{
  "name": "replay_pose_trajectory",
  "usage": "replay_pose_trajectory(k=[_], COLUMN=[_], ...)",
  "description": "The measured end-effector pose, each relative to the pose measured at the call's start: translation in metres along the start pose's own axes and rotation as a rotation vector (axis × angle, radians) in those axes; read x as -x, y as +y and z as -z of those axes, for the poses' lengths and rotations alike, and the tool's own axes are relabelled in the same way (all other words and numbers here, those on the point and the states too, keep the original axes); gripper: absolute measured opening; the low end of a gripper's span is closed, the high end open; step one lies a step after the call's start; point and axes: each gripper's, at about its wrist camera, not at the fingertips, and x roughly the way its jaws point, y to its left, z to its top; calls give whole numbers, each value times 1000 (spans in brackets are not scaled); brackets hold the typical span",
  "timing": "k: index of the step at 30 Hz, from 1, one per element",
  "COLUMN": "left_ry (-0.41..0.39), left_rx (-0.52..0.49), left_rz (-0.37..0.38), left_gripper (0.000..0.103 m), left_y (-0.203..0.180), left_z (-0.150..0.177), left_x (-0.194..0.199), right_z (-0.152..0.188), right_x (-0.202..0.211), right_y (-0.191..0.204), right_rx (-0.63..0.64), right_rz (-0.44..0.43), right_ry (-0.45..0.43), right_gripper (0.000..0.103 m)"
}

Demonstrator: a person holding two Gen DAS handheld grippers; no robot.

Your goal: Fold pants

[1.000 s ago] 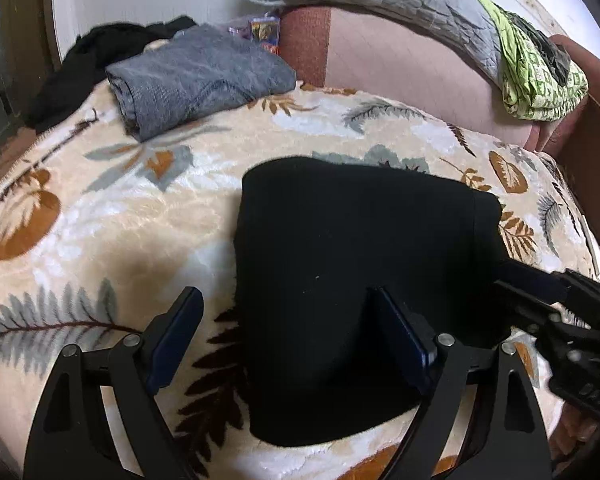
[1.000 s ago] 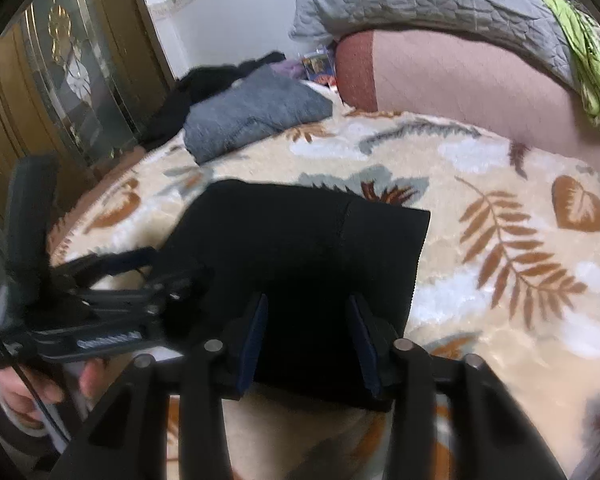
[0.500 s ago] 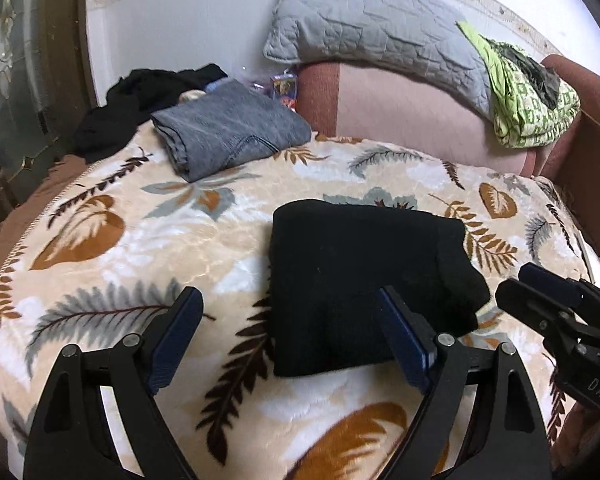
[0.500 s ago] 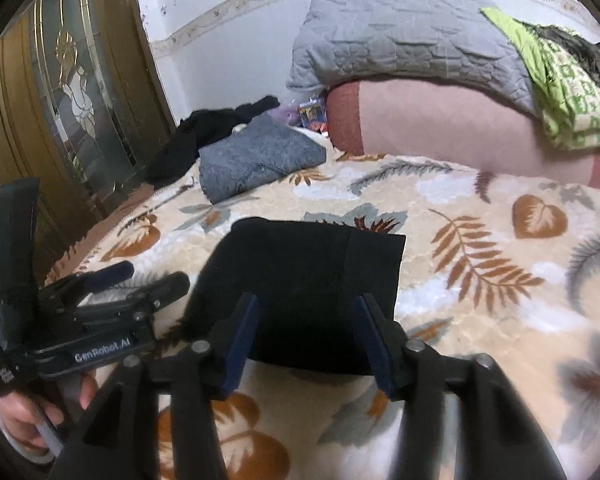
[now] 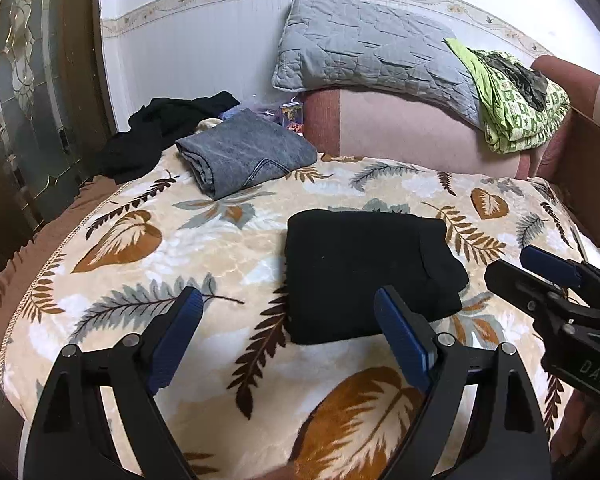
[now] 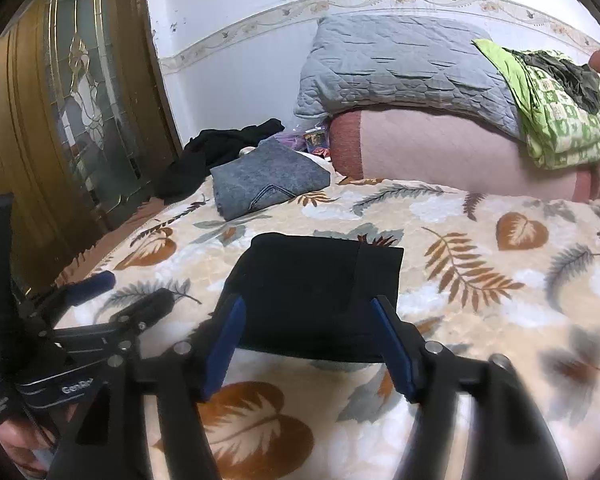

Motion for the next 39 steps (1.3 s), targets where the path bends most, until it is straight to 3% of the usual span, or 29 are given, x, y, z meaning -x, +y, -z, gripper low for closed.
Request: replay_pose_trajectory(k=[7,39], left_ry=[-31,-13], left_rx=[26,19], left_rz=[-17,3], left_gripper=[89,89], left_y=[8,1], left_z=[4,11], left_x=[11,5], right_z=[4,13], right_x=[8,1], right_y=[4,-4], right_rx=[8,-42], right_rz=[1,3], right_ry=[-28,18], right_gripper=[83,83])
